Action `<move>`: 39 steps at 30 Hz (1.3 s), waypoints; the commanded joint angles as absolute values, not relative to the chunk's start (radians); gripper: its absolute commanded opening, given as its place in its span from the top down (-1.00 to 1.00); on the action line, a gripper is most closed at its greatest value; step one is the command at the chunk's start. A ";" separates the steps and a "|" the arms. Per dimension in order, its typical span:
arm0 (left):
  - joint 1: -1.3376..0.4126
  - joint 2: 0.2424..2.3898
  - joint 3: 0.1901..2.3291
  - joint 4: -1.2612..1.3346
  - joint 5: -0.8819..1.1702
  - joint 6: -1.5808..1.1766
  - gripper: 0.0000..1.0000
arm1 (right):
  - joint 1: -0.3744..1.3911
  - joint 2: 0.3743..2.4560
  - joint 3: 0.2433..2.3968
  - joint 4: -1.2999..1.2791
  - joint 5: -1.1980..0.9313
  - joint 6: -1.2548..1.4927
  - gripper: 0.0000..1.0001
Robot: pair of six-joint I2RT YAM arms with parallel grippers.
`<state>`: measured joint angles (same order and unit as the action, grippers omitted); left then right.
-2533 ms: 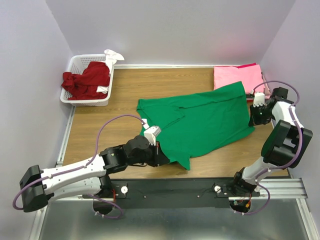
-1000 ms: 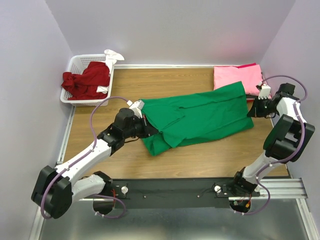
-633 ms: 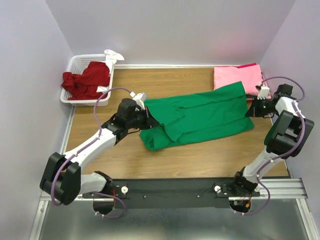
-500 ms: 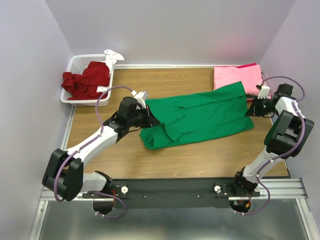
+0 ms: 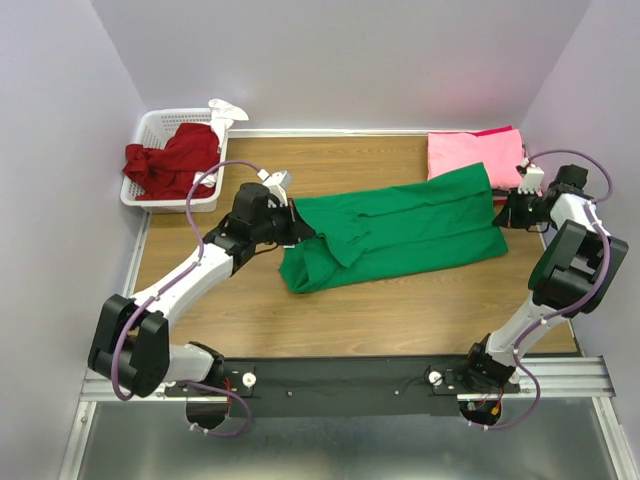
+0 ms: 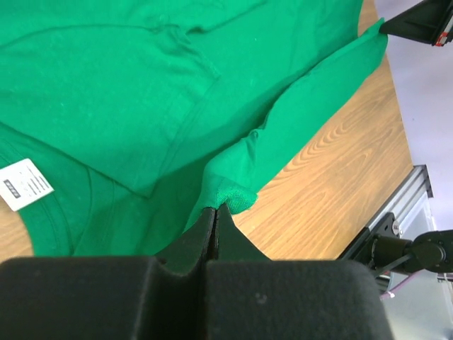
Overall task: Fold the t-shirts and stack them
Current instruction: Fold the tshirt
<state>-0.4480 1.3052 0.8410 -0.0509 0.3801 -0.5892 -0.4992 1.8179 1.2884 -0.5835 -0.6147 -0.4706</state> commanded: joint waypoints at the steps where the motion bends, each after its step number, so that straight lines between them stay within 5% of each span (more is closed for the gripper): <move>1: -0.426 1.319 0.880 -0.063 0.408 -0.554 1.00 | -0.505 1.844 1.312 -0.532 -0.598 -0.439 0.99; 29: -0.379 1.462 0.963 -0.083 0.428 -0.499 1.00 | -0.488 1.951 1.405 -0.485 -0.623 -0.365 0.97; 39: -0.371 1.496 0.979 -0.086 0.439 -0.494 1.00 | -0.460 1.967 1.443 -0.480 -0.600 -0.344 0.82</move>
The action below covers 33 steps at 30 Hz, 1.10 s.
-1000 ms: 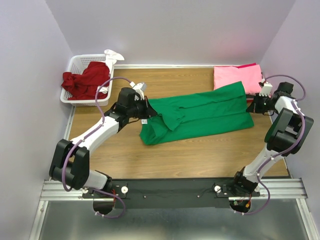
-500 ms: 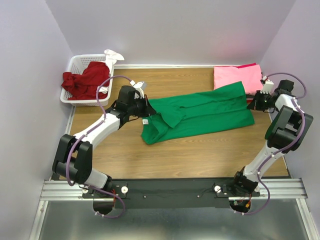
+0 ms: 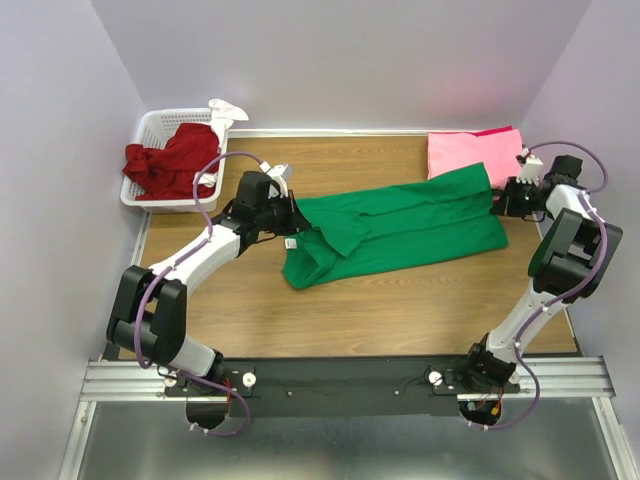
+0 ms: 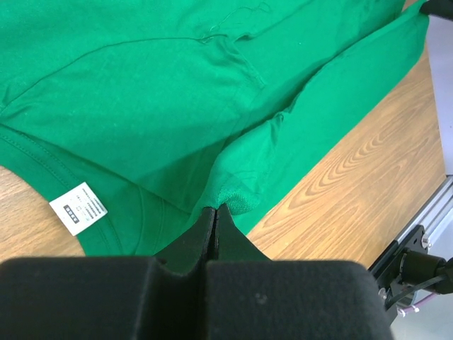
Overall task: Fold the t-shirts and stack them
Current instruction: Fold the tshirt
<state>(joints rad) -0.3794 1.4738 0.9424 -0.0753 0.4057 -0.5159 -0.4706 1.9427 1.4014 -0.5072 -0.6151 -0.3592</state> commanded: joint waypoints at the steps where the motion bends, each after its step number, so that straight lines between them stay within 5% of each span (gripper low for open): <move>1: -0.371 1.499 0.983 -0.087 0.439 -0.491 1.00 | -0.456 1.967 1.454 -0.480 -0.597 -0.344 0.82; 4: -0.371 1.503 0.991 -0.092 0.437 -0.486 1.00 | -0.446 1.970 1.466 -0.482 -0.583 -0.341 0.77; 8: -0.367 1.514 1.006 -0.101 0.437 -0.480 1.00 | -0.442 1.965 1.471 -0.482 -0.552 -0.334 0.22; 15: -0.360 1.552 1.045 -0.129 0.431 -0.456 1.00 | -0.442 1.875 1.421 -0.474 -0.506 -0.351 -0.08; 33: -0.357 1.792 1.302 -0.279 0.436 -0.279 1.00 | -0.440 1.651 1.146 -0.471 -0.733 -0.394 -0.19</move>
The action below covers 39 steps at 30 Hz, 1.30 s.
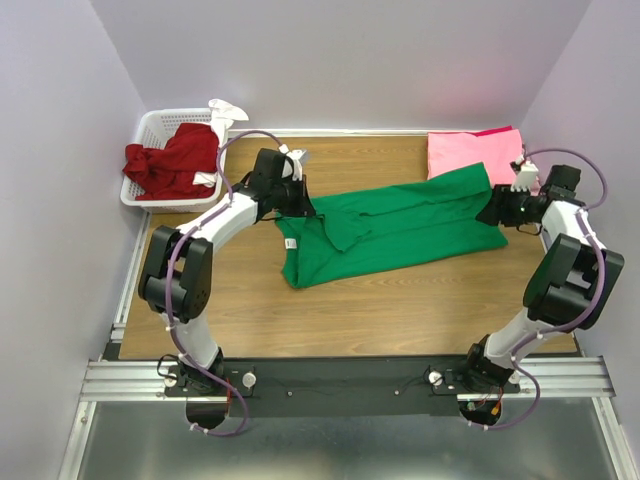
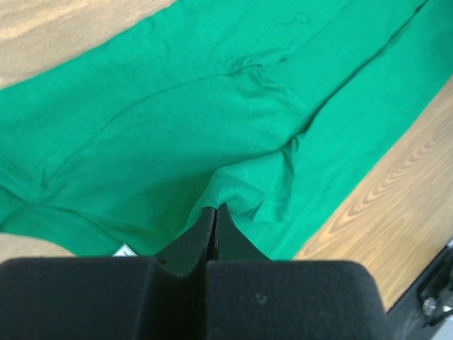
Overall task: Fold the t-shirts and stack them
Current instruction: Fold the tshirt
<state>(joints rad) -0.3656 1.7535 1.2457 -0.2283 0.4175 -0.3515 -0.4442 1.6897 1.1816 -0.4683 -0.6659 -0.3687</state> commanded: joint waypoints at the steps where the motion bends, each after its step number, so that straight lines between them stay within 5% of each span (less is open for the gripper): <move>1: -0.359 1.814 1.327 -0.296 0.430 -0.275 1.00 | -0.440 1.648 1.134 -0.469 -0.738 -0.397 -0.19; 16: -0.359 1.894 1.405 -0.354 0.365 -0.238 1.00 | -0.439 1.609 1.098 -0.474 -0.792 -0.410 -0.20; 22: -0.351 1.927 1.454 -0.360 0.272 -0.244 0.09 | -0.335 1.557 1.083 -0.540 -0.781 -0.510 -0.24; 30: -0.324 1.709 1.422 -0.305 0.013 -0.215 -0.18 | 0.053 1.509 1.111 -0.627 -0.689 -0.718 -0.23; 35: -0.307 1.381 1.185 -0.230 -0.104 -0.195 -0.75 | 0.416 1.624 1.204 -0.608 -0.477 -0.726 -0.23; 39: -0.282 1.189 1.007 -0.190 -0.060 -0.173 -0.77 | 0.626 1.759 1.317 -0.563 -0.280 -0.696 -0.23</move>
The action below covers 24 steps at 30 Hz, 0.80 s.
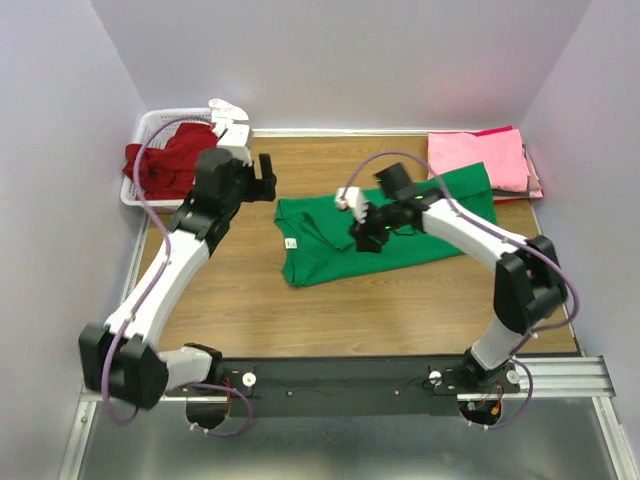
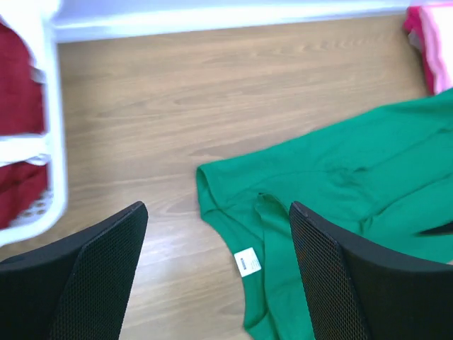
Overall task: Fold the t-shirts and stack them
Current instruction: Fold the tshirt
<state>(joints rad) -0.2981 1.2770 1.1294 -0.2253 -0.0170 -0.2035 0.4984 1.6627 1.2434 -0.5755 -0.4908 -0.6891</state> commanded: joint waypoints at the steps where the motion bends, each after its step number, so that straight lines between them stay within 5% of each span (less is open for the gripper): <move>1: -0.284 1.125 0.944 -0.169 -0.061 -0.166 -0.77 | 0.674 1.823 1.377 -0.563 -0.228 -0.678 -0.23; 24: -0.284 0.891 0.816 -0.094 -0.184 -0.163 -0.74 | 0.764 1.970 1.470 -0.578 -0.104 -0.683 -0.22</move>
<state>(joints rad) -0.2871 0.9180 0.8097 -0.1207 -0.1326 -0.1646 0.7567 1.9339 1.4349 -0.5697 -0.1509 -0.6788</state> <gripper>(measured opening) 0.871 0.614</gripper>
